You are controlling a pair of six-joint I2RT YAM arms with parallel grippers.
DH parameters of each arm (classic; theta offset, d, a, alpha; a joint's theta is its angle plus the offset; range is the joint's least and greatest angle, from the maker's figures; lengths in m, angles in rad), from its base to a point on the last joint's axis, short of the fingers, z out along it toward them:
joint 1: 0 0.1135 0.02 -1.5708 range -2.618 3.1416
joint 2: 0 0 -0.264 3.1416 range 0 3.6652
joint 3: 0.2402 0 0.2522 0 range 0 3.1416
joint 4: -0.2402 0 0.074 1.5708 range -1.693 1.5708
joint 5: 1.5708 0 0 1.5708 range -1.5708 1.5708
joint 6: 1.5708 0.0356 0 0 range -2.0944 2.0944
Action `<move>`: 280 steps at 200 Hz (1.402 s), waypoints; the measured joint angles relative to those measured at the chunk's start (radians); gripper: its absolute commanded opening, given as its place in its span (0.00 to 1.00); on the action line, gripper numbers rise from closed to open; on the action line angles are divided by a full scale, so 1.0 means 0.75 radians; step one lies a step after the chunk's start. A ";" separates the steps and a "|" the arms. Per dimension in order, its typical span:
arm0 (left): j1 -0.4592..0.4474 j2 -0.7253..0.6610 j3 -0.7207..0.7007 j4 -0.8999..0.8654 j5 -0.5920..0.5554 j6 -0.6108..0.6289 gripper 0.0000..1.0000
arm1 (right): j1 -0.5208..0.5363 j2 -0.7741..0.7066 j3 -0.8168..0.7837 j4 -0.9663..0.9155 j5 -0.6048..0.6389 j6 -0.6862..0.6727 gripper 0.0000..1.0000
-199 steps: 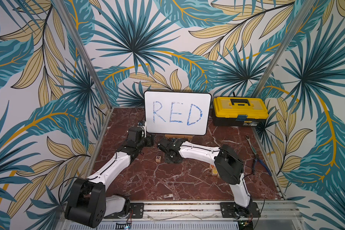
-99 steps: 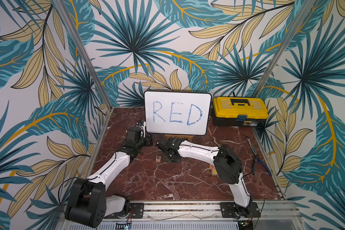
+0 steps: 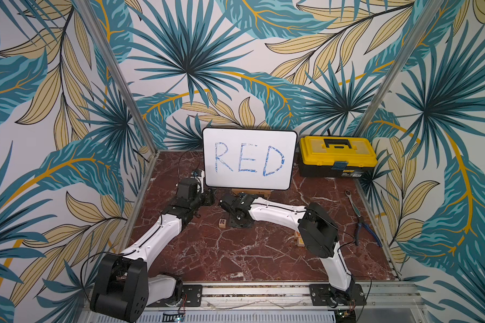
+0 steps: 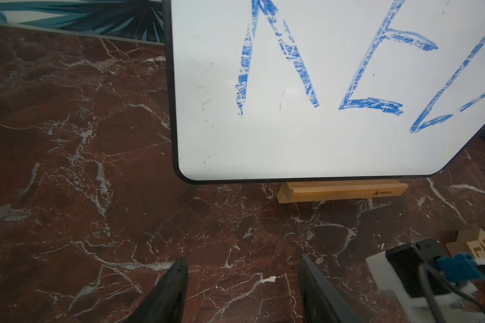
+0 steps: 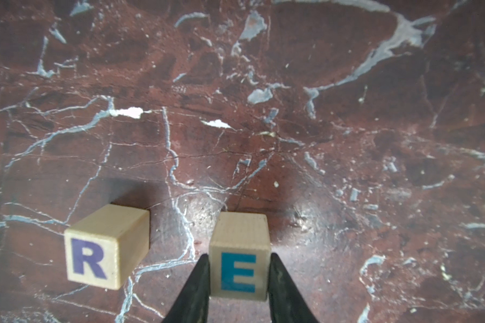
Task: Assemble the uppercase word "red" with letter blocks
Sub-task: Place the letter block at the center of the board.
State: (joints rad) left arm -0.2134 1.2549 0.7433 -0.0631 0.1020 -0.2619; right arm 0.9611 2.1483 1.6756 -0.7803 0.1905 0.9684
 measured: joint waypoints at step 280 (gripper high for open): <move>0.008 0.000 0.000 0.000 0.015 0.000 0.63 | -0.008 -0.002 0.013 -0.040 0.030 -0.038 0.50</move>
State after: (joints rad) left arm -0.2077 1.2549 0.7433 -0.0631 0.1131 -0.2619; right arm 0.9554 2.1468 1.6852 -0.8101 0.2131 0.9398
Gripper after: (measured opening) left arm 0.631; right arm 0.496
